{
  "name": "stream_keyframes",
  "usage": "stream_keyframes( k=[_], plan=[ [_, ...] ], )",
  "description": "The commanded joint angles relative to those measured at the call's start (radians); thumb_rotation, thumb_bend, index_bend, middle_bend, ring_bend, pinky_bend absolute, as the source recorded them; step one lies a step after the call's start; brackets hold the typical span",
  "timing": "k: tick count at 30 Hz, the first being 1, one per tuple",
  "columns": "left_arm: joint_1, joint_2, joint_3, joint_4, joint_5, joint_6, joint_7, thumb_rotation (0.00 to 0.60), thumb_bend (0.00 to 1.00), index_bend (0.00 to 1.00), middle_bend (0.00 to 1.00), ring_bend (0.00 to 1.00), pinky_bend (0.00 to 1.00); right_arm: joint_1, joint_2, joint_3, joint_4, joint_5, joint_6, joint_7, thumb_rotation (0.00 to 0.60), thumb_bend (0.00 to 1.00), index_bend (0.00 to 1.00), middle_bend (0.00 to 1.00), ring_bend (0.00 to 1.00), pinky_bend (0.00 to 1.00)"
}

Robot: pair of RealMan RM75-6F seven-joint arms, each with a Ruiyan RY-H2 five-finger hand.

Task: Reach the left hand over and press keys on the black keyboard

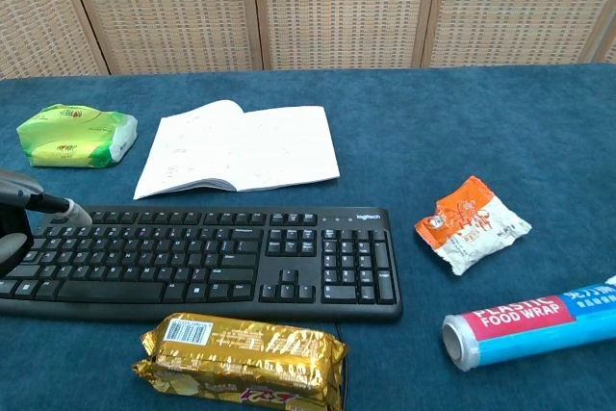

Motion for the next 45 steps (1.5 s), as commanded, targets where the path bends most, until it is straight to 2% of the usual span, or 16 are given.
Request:
stream_keyframes(
  k=[1, 36, 45],
  plan=[
    [-0.004, -0.008, 0.005, 0.003, 0.002, 0.004, -0.006, 0.600, 0.79, 0.00, 0.61, 0.63, 0.38, 0.000, 0.000, 0.000, 0.000, 0.000, 0.000, 0.000, 0.600, 0.05, 0.00, 0.00, 0.00, 0.00],
    [-0.053, -0.090, 0.068, 0.073, -0.011, 0.014, -0.077, 0.600, 0.80, 0.00, 0.61, 0.63, 0.38, -0.001, 0.001, 0.001, 0.002, 0.000, 0.002, 0.006, 0.600, 0.05, 0.00, 0.00, 0.00, 0.00],
    [-0.043, -0.050, 0.055, 0.027, 0.054, 0.035, -0.119, 0.600, 0.81, 0.00, 0.61, 0.63, 0.38, 0.000, 0.000, 0.000, 0.004, 0.000, -0.001, 0.003, 0.600, 0.05, 0.00, 0.00, 0.00, 0.00]
  ],
)
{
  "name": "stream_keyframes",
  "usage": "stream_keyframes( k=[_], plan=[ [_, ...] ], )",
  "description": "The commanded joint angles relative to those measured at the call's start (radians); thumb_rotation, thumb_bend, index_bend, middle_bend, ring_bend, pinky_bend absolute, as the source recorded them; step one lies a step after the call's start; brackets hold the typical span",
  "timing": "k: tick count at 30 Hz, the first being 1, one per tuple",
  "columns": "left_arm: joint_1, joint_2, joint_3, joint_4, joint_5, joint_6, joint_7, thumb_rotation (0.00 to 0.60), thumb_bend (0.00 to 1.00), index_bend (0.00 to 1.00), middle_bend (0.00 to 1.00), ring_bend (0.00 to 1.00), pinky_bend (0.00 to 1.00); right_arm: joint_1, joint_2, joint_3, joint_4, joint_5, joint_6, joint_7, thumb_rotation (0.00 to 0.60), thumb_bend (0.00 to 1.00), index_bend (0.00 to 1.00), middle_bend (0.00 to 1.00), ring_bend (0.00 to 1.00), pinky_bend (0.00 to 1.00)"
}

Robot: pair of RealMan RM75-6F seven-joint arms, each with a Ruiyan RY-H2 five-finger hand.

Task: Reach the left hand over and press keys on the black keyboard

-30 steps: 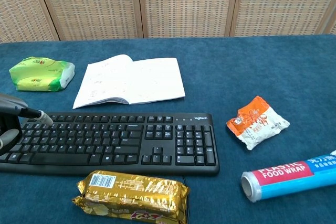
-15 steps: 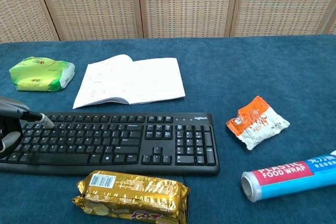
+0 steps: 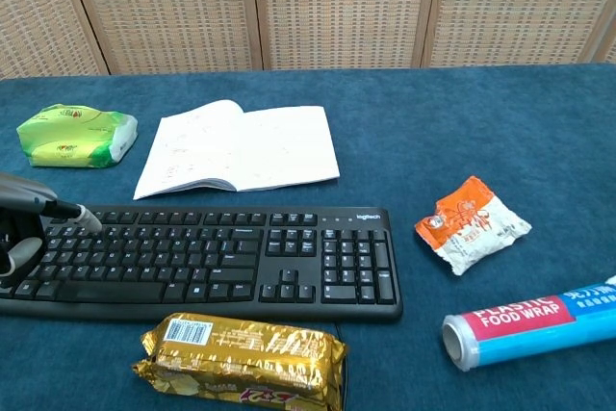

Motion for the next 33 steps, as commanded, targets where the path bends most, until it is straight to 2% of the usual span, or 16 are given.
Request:
stream_keyframes(
  k=[1, 4, 8, 10, 11, 14, 15, 18, 21, 23, 27, 33],
  plan=[
    [0.007, 0.034, -0.009, -0.036, 0.040, 0.015, -0.020, 0.600, 0.80, 0.00, 0.61, 0.63, 0.38, 0.000, 0.000, 0.000, 0.000, 0.000, 0.000, -0.001, 0.600, 0.05, 0.00, 0.00, 0.00, 0.00],
    [0.020, 0.085, -0.027, -0.084, 0.096, 0.041, -0.048, 0.600, 0.79, 0.00, 0.61, 0.63, 0.38, 0.000, -0.001, 0.000, 0.000, -0.001, 0.000, -0.002, 0.600, 0.05, 0.00, 0.00, 0.00, 0.00],
    [0.079, 0.170, -0.058, -0.167, 0.227, 0.109, -0.116, 0.600, 0.68, 0.00, 0.58, 0.59, 0.38, 0.000, -0.002, -0.001, 0.000, -0.002, 0.000, -0.005, 0.600, 0.05, 0.00, 0.00, 0.00, 0.00],
    [0.127, 0.200, -0.067, -0.193, 0.310, 0.149, -0.158, 0.600, 0.62, 0.00, 0.47, 0.49, 0.37, 0.000, -0.002, -0.001, 0.001, -0.001, 0.000, -0.006, 0.600, 0.05, 0.00, 0.00, 0.00, 0.00],
    [0.166, 0.213, -0.073, -0.206, 0.373, 0.182, -0.191, 0.600, 0.58, 0.00, 0.38, 0.42, 0.34, 0.000, -0.002, -0.001, 0.001, -0.001, 0.000, -0.006, 0.600, 0.05, 0.00, 0.00, 0.00, 0.00],
    [0.295, 0.209, -0.066, -0.204, 0.570, 0.318, -0.261, 0.600, 0.46, 0.00, 0.15, 0.24, 0.22, 0.000, -0.003, 0.000, 0.002, 0.003, -0.002, -0.007, 0.600, 0.05, 0.00, 0.00, 0.00, 0.00],
    [0.352, 0.189, -0.057, -0.183, 0.659, 0.384, -0.280, 0.600, 0.41, 0.00, 0.08, 0.16, 0.17, 0.001, -0.004, 0.001, 0.003, 0.004, -0.003, -0.009, 0.600, 0.05, 0.00, 0.00, 0.00, 0.00],
    [0.476, 0.114, -0.031, -0.093, 0.846, 0.540, -0.292, 0.600, 0.24, 0.00, 0.00, 0.01, 0.03, 0.001, -0.006, 0.001, 0.004, 0.006, -0.005, -0.013, 0.600, 0.05, 0.00, 0.00, 0.00, 0.00],
    [0.550, 0.055, -0.014, -0.009, 0.947, 0.639, -0.278, 0.600, 0.11, 0.00, 0.00, 0.00, 0.00, 0.001, -0.007, 0.001, 0.004, 0.009, -0.006, -0.016, 0.600, 0.05, 0.00, 0.00, 0.00, 0.00],
    [0.633, -0.029, -0.006, 0.111, 1.044, 0.753, -0.255, 0.600, 0.04, 0.00, 0.00, 0.00, 0.00, 0.001, -0.009, 0.003, 0.005, 0.013, -0.008, -0.022, 0.600, 0.05, 0.00, 0.00, 0.00, 0.00],
    [0.730, -0.136, -0.012, 0.283, 1.134, 0.862, -0.246, 0.600, 0.01, 0.00, 0.00, 0.00, 0.00, 0.003, -0.012, 0.004, 0.003, 0.015, -0.011, -0.030, 0.600, 0.05, 0.00, 0.00, 0.00, 0.00],
    [0.815, -0.191, -0.022, 0.403, 1.178, 0.893, -0.285, 0.600, 0.01, 0.00, 0.00, 0.00, 0.00, 0.006, -0.019, 0.001, 0.007, 0.018, -0.022, -0.043, 0.600, 0.05, 0.00, 0.00, 0.00, 0.00]
  ],
)
